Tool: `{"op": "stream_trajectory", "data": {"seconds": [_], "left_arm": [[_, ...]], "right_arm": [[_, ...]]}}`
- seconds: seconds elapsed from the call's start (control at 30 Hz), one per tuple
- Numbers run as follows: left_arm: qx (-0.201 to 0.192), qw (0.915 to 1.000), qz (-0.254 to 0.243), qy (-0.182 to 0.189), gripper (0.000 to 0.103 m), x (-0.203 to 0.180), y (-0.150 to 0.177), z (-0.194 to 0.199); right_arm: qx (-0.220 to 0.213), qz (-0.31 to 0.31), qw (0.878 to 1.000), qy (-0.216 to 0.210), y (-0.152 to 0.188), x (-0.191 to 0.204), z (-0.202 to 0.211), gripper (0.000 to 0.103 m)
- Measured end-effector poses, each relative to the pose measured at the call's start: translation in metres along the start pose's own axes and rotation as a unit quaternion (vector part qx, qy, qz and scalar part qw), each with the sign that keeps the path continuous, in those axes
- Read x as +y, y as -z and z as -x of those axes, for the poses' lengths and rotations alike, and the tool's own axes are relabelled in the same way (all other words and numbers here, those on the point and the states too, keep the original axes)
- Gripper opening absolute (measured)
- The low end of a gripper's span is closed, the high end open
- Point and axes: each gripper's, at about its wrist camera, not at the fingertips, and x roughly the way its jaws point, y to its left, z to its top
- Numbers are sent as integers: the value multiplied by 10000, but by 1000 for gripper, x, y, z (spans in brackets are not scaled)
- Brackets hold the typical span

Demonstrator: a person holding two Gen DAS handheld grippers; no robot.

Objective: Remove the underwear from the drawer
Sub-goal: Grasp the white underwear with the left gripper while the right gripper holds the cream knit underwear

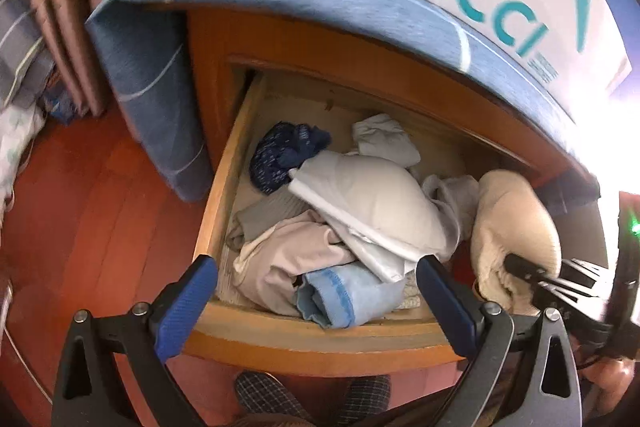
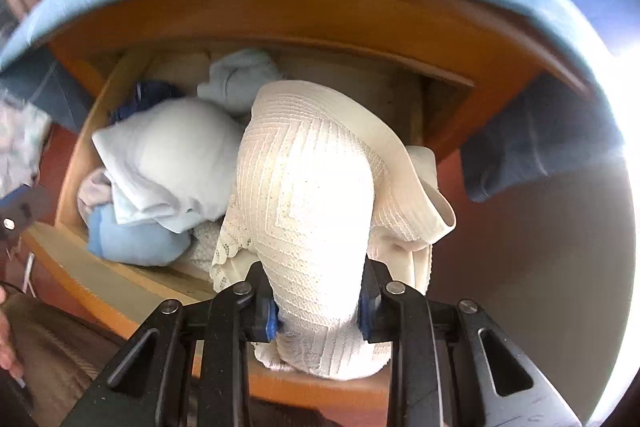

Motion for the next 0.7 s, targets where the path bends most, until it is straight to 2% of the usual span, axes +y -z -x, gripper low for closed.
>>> {"op": "stream_trajectory", "data": {"seconds": [0.13, 0.3, 0.53, 0.7], "left_arm": [[19, 9992, -405, 60, 102, -20, -8, -4], [339, 9987, -350, 172, 102, -34, -24, -25], [776, 9947, -664, -110, 102, -57, -36, -70], [1088, 9916, -627, -298, 102, -63, -38, -97]], "right_arm": [[-200, -407, 9989, -80, 7, -3, 9, 26], [-113, -648, 9974, -283, 12, -16, 1, 26], [-81, -618, 9978, -221, 12, -16, 5, 26], [-31, -606, 9978, -260, 11, -15, 1, 26]]}}
